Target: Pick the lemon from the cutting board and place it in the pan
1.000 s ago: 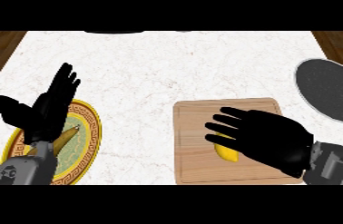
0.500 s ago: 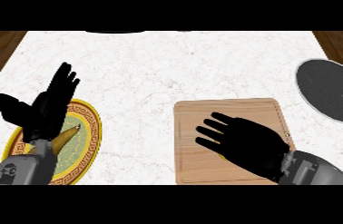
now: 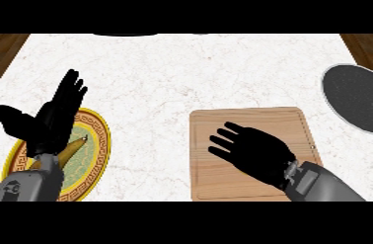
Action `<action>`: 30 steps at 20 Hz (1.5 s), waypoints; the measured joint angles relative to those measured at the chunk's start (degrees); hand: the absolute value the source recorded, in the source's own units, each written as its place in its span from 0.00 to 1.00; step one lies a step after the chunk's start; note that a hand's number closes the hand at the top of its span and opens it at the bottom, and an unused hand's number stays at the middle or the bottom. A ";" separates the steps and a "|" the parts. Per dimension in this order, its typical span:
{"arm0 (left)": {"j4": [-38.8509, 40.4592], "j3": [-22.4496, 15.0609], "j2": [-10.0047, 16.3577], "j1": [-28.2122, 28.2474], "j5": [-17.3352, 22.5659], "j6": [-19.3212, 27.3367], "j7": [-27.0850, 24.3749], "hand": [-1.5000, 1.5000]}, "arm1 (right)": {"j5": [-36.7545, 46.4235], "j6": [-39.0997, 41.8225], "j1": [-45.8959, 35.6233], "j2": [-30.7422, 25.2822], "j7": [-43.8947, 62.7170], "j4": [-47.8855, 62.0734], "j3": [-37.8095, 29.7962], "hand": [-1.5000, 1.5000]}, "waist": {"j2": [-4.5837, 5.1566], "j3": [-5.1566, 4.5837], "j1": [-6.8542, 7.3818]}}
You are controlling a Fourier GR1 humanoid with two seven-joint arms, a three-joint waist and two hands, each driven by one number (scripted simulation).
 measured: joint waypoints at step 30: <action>-1.54 2.86 -2.57 -0.60 -2.52 -2.65 2.69 0.50 | 13.83 -15.72 0.56 12.86 -14.77 22.56 -3.76 1.00 | -0.47 -0.21 -0.05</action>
